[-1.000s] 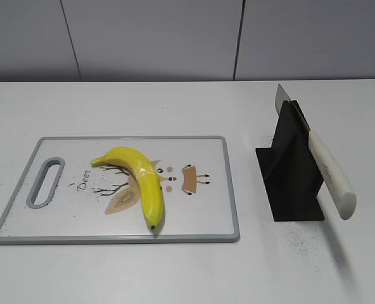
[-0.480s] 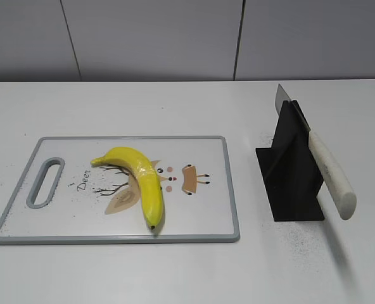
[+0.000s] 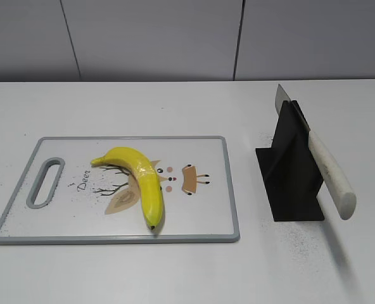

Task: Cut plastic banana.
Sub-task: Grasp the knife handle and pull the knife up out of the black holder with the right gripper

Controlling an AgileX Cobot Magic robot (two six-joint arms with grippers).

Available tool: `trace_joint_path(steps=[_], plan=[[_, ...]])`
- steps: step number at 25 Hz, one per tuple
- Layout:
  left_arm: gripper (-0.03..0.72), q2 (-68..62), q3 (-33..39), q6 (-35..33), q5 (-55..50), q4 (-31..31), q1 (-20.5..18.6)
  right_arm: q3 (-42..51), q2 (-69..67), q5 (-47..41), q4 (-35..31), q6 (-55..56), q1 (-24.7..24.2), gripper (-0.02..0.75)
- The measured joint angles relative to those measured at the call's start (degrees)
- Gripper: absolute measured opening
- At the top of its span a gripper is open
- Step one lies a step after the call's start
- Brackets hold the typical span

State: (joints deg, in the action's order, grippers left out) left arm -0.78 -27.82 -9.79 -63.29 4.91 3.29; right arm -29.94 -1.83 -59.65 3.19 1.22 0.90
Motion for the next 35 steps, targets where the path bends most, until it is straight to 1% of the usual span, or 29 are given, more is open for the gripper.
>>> trace_joint_path(steps=[6, 11, 13, 20, 24, 26, 28, 31, 35], plan=[[0.585, 0.0, 0.0, 0.0, 0.0, 0.0, 0.0, -5.56, -11.86, -1.06, 0.05, 0.07, 0.0, 0.555], [0.585, 0.0, 0.0, 0.0, 0.0, 0.0, 0.0, -10.35, -19.67, -1.2, -0.33, 3.28, 1.91, 0.555], [0.585, 0.0, 0.0, 0.0, 0.0, 0.0, 0.0, -11.67, -22.43, -1.82, -0.33, 4.42, 3.64, 0.555], [0.585, 0.0, 0.0, 0.0, 0.0, 0.0, 0.0, -14.61, -35.96, -3.84, -0.39, 8.07, 12.16, 0.555], [0.585, 0.0, 0.0, 0.0, 0.0, 0.0, 0.0, -17.79, -43.87, -3.73, -0.39, 9.57, 19.13, 0.555], [0.585, 0.0, 0.0, 0.0, 0.0, 0.0, 0.0, -20.08, -47.23, -3.73, -0.39, 9.93, 23.08, 0.573], [0.585, 0.0, 0.0, 0.0, 0.0, 0.0, 0.0, -22.34, -50.91, -3.68, -0.43, 11.23, 25.84, 0.611], [0.585, 0.0, 0.0, 0.0, 0.0, 0.0, 0.0, -25.17, -56.35, -3.57, -0.59, 14.57, 27.11, 0.632], [0.585, 0.0, 0.0, 0.0, 0.0, 0.0, 0.0, -27.58, -64.3, -3.46, -0.54, 17.19, 27.1, 0.615]])
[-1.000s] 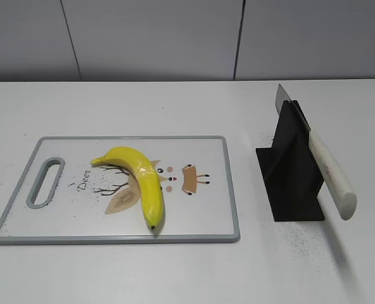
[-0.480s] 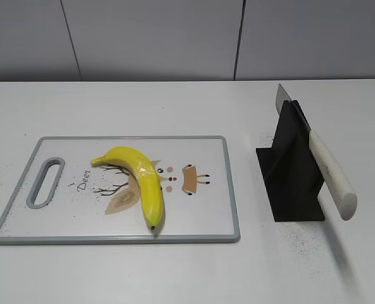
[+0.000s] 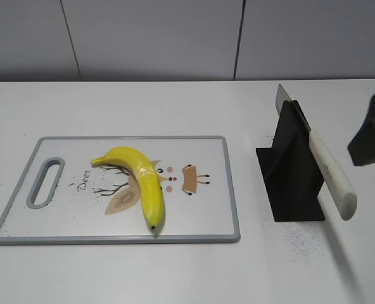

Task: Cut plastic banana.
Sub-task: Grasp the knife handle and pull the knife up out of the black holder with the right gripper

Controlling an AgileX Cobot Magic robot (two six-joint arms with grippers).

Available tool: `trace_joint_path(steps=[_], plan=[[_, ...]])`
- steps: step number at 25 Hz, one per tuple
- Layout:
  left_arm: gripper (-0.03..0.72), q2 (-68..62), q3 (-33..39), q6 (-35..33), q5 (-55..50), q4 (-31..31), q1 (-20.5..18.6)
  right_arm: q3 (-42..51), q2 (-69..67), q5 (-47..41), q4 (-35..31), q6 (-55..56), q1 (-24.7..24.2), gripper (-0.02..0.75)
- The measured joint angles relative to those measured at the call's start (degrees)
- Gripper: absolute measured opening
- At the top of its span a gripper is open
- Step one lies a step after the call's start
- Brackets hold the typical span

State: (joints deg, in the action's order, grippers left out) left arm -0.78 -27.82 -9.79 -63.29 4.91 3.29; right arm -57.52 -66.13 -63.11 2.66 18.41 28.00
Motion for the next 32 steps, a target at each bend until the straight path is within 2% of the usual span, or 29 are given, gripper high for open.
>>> trace_joint_path(steps=[4, 10, 21, 22, 24, 28, 32], plan=[[0.585, 0.0, 0.0, 0.0, 0.0, 0.0, 0.0, -0.87, -7.91, 0.23, 0.0, 1.88, 0.0, 0.585], [0.585, 0.0, 0.0, 0.0, 0.0, 0.0, 0.0, -0.89, -16.68, 0.95, 0.66, 3.29, 0.0, 0.582], [0.585, 0.0, 0.0, 0.0, 0.0, 0.0, 0.0, -0.93, -24.04, 4.37, -0.82, 1.02, -2.82, 0.562], [0.585, 0.0, 0.0, 0.0, 0.0, 0.0, 0.0, -0.93, -24.1, 4.37, -1.0, 0.98, -2.82, 0.545], [0.585, 0.0, 0.0, 0.0, 0.0, 0.0, 0.0, -0.99, -24.1, 4.37, -1.18, 0.98, -2.82, 0.459], [0.585, 0.0, 0.0, 0.0, 0.0, 0.0, 0.0, -0.99, -24.1, 4.38, -1.62, 1.6, -2.94, 0.185], [0.585, 0.0, 0.0, 0.0, 0.0, 0.0, 0.0, -0.99, -24.1, 4.42, -1.6, 3.42, -3.07, 0.17]])
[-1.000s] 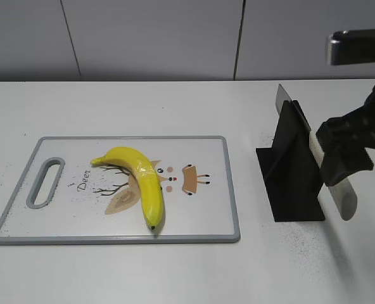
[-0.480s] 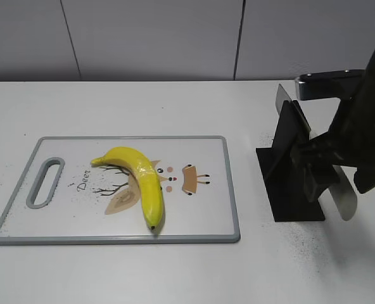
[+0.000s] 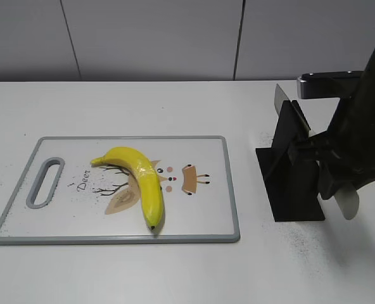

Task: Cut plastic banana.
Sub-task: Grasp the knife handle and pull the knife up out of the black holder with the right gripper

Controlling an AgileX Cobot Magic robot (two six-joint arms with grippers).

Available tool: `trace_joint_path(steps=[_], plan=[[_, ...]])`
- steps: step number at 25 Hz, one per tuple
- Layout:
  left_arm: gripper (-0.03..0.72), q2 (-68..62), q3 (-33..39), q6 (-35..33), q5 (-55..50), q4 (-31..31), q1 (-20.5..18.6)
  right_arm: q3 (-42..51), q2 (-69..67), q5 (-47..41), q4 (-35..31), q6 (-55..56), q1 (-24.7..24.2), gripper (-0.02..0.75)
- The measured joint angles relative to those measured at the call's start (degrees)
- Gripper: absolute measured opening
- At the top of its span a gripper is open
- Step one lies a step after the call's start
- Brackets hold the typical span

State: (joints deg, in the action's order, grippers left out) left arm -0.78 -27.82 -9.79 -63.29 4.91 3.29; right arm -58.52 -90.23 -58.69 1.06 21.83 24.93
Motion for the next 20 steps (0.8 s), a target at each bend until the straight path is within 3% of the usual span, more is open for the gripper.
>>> trace_joint_path(steps=[20], plan=[[0.585, 0.0, 0.0, 0.0, 0.0, 0.0, 0.0, -2.67, 9.02, -2.34, 1.22, 0.95, -0.04, 0.168]])
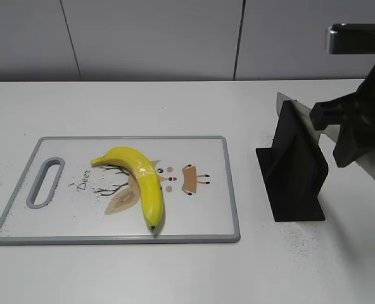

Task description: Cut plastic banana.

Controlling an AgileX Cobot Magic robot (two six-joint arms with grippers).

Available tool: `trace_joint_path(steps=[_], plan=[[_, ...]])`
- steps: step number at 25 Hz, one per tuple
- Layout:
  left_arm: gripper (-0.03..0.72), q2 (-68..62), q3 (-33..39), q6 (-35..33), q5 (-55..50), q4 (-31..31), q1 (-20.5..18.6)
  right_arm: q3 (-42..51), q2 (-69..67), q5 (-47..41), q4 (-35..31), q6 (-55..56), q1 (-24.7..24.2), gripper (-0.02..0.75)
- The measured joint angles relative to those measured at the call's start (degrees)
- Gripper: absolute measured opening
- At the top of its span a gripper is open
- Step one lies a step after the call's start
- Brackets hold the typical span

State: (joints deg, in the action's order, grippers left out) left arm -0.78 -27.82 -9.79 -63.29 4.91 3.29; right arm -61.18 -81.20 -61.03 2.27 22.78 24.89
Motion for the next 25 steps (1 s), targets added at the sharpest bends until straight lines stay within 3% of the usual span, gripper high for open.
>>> trace_joint_path(steps=[12, 25], plan=[[0.585, 0.0, 0.0, 0.0, 0.0, 0.0, 0.0, -8.1, 0.75, -1.95, 5.57, 0.91, 0.0, 0.167], [0.585, 0.0, -0.27, 0.0, 0.0, -0.11, 0.0, -16.81, 0.75, -3.62, 6.58, -0.17, 0.0, 0.167]])
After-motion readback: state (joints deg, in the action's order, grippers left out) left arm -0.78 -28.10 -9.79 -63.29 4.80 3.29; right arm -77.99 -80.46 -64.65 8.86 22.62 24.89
